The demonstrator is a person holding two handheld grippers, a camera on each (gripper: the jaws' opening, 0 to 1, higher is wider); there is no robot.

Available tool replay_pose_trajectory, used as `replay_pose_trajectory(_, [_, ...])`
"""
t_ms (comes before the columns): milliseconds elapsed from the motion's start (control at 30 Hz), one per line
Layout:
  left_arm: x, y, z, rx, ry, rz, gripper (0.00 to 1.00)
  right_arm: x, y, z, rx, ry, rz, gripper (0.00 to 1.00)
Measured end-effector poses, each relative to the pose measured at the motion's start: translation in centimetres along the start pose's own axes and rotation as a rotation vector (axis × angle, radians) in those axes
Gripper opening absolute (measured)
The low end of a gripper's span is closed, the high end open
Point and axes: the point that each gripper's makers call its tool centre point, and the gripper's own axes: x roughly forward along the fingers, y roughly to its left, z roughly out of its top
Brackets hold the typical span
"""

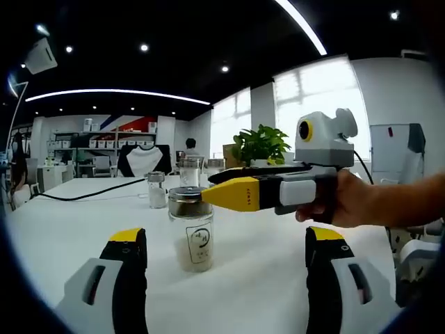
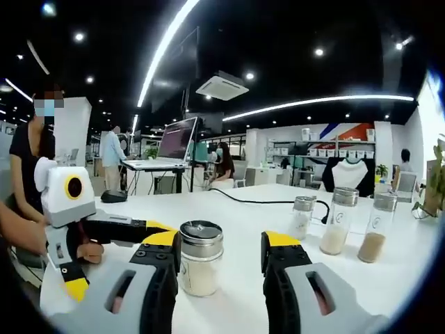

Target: Rotate the seasoning bottle until the label or dispensing opening points toward the visible target arrow and the bottle remains upright within the marked orientation range

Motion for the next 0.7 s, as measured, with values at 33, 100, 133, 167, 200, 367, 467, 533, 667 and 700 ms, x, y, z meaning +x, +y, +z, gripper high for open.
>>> replay_pose_trajectory(33, [0.0, -0.1, 0.0, 0.002, 0.002, -0.001, 1.0, -0.2, -0.2, 0.0, 0.002, 0.0, -0.004, 0.45])
replay_pose_trajectory(100, [0.0, -0.3, -0.1, 0.014, 0.005, -0.007, 1.0, -0.9, -0.6, -0.1, 0.006, -0.003, -0.013, 0.45])
replay_pose_trajectory(133, [0.0, -0.4, -0.2, 0.022, 0.013, -0.009, 1.0, -1.1, -0.7, -0.1, 0.011, -0.006, -0.016, 0.45])
replay_pose_trajectory(167, [0.1, -0.4, -0.3, 0.022, 0.017, -0.008, 1.0, -1.4, -0.8, -0.1, 0.014, -0.008, -0.018, 0.45])
replay_pose_trajectory(200, [0.0, -0.5, -0.3, 0.024, 0.021, -0.008, 1.0, -1.7, -1.0, -0.1, 0.02, -0.01, -0.021, 0.45])
replay_pose_trajectory(367, [-0.6, -0.5, -0.8, 0.048, 0.051, -0.013, 1.0, -3.2, -1.4, 0.3, 0.021, -0.02, -0.045, 0.46])
replay_pose_trajectory(467, [-1.4, -0.1, -0.6, 0.017, 0.04, -0.007, 1.0, -4.0, -1.8, 0.6, 0.027, -0.025, -0.073, 0.46])
replay_pose_trajectory(533, [-1.7, -0.1, -0.9, 0.033, 0.06, -0.007, 1.0, -4.4, -2.0, 0.7, 0.012, -0.027, -0.086, 0.47])
replay_pose_trajectory(667, [-2.1, -0.3, -0.8, 0.029, 0.061, -0.013, 1.0, -5.3, -2.3, 0.4, -0.001, -0.024, -0.102, 0.5])
replay_pose_trajectory(700, [-2.1, -0.4, -0.9, 0.022, 0.067, -0.016, 1.0, -5.6, -2.5, 0.3, 0.009, -0.024, -0.104, 0.5])
